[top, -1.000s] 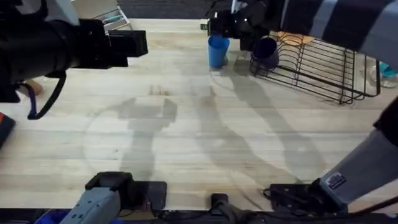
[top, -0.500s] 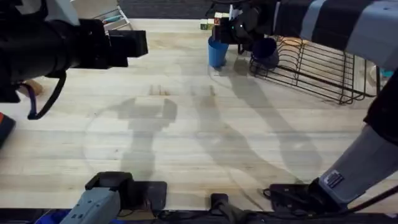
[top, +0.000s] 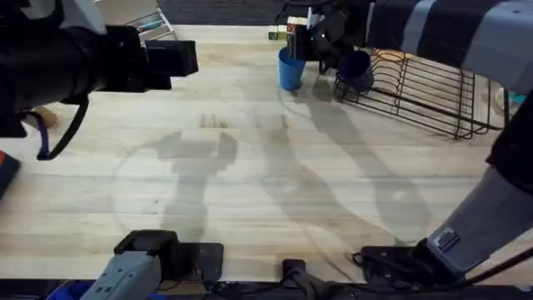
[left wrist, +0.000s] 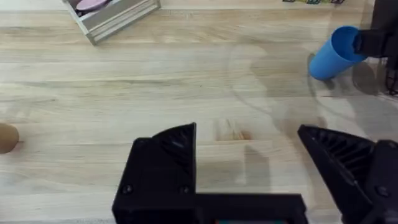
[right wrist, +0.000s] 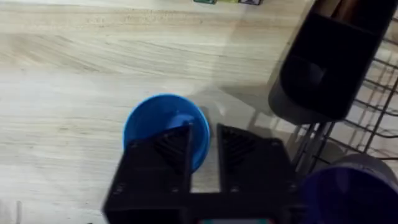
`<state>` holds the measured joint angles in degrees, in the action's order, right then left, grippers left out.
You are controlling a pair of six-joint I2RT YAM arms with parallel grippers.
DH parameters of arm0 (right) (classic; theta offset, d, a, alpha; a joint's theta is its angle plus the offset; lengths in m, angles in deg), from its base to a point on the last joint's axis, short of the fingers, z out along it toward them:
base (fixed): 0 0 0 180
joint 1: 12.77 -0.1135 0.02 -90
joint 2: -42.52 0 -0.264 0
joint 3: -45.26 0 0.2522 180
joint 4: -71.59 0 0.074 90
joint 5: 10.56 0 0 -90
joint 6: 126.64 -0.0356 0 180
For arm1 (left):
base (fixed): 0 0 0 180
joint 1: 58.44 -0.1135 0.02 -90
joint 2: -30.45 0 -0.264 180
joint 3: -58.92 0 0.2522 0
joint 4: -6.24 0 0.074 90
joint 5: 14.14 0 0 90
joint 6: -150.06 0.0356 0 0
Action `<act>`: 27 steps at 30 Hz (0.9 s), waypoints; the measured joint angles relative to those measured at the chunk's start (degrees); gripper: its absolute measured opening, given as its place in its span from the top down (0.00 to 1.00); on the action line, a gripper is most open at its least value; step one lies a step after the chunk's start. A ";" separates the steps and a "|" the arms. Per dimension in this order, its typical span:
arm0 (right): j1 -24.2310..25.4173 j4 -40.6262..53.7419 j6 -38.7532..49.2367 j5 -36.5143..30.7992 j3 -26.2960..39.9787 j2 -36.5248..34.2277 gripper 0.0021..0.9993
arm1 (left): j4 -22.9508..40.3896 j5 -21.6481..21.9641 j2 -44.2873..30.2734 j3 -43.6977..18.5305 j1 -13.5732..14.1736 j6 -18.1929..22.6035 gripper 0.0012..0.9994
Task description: Pick up the cup on the table and put them onto the rack.
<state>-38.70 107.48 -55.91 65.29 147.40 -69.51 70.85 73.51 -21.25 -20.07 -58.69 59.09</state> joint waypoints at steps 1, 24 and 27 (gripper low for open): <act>0.00 0.00 0.00 0.00 0.01 -0.22 0.78 | 0.00 0.01 0.00 0.00 0.00 0.00 0.01; 0.00 7.06 3.58 -1.15 0.79 14.31 0.97 | 0.00 0.02 0.00 0.00 0.00 0.00 0.01; 0.02 9.51 6.18 -1.55 1.42 18.33 0.97 | 0.00 0.02 0.02 0.00 0.00 0.00 0.01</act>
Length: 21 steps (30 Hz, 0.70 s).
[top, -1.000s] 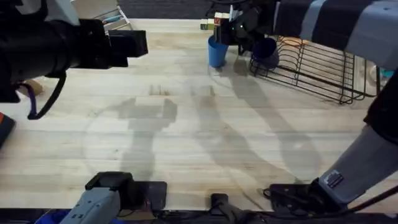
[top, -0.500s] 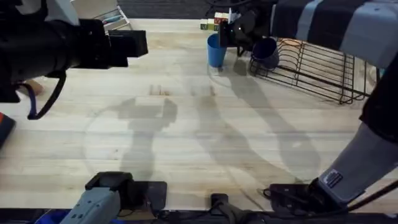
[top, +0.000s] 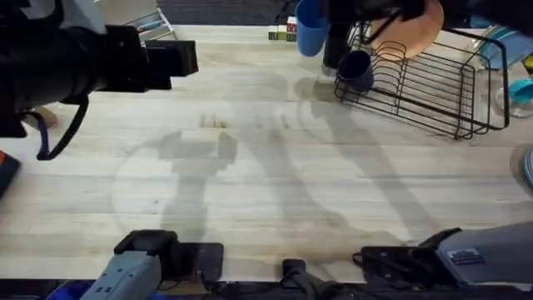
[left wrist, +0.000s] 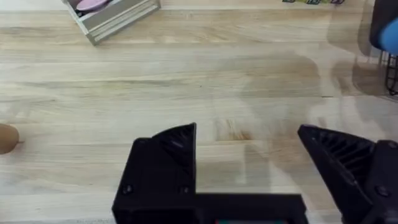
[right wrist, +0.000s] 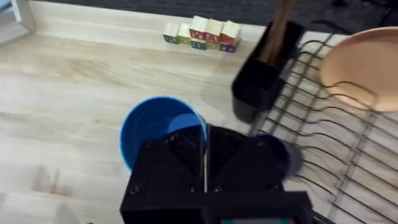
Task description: Pick up the cup on the table and put them onto the rack.
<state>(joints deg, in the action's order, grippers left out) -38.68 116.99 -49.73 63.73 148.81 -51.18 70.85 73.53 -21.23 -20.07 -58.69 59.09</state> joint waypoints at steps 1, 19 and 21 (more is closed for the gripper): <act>0.00 1.16 0.75 -0.44 0.10 1.14 0.97 | 0.00 0.00 -0.02 0.00 0.00 0.00 0.01; 0.00 11.65 4.49 -12.44 0.14 3.84 0.97 | 0.00 -0.02 -0.02 0.00 0.00 0.00 0.01; 0.00 12.51 4.58 -12.75 0.14 3.44 0.97 | 0.00 -0.02 -0.02 0.00 0.01 0.00 0.01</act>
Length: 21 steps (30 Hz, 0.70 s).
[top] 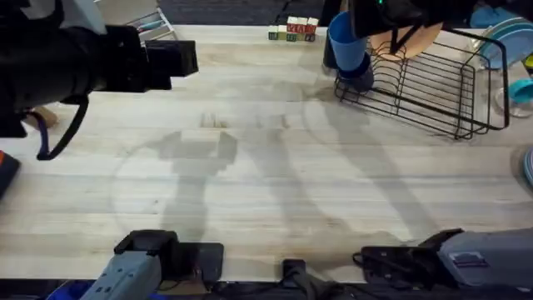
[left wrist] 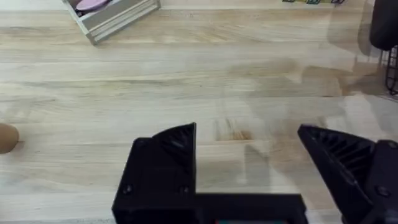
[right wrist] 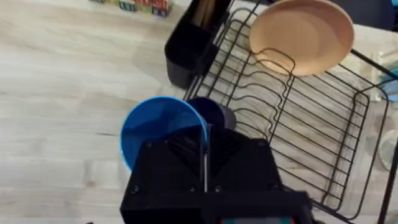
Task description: Pick up the cup on the table and put them onto the rack.
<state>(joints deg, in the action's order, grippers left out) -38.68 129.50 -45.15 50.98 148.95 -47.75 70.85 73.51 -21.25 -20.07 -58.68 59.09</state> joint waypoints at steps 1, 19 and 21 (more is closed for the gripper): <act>0.00 0.32 -0.01 -0.09 0.00 -0.25 0.97 | 0.00 0.02 0.00 0.00 -0.01 0.00 0.01; 0.26 -0.91 0.00 -1.85 0.00 -4.25 0.97 | 0.00 0.00 0.00 0.00 -0.01 0.00 0.01; 0.26 -1.06 0.00 -1.95 0.00 -4.24 0.97 | 0.00 0.01 0.01 0.00 -0.01 0.00 0.01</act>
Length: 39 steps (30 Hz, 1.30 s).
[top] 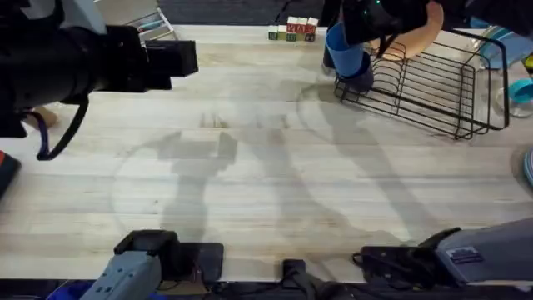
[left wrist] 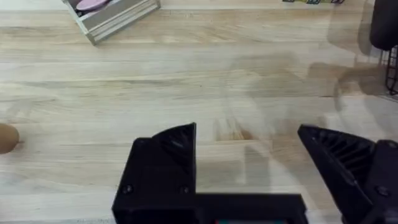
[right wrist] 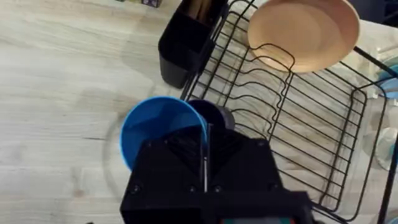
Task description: Pick up the cup on the table and put them onto the rack.
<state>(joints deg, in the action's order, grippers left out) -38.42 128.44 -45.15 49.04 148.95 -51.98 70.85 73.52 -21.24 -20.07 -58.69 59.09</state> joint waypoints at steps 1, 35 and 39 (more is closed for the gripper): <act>0.00 -0.16 0.00 -0.03 0.00 0.01 0.97 | 0.00 -0.01 -0.01 0.00 0.00 0.00 0.01; 3.43 -0.72 -0.15 -0.05 0.00 -3.86 0.78 | 0.00 0.00 -0.01 0.00 0.00 0.00 0.01; 3.43 -0.74 -0.17 -0.05 0.00 -3.86 0.62 | 0.00 -0.01 -0.01 0.00 0.00 0.00 0.01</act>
<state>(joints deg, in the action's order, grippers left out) -34.99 127.70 -45.33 48.98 148.95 -55.84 70.85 73.51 -21.25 -20.07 -58.69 59.09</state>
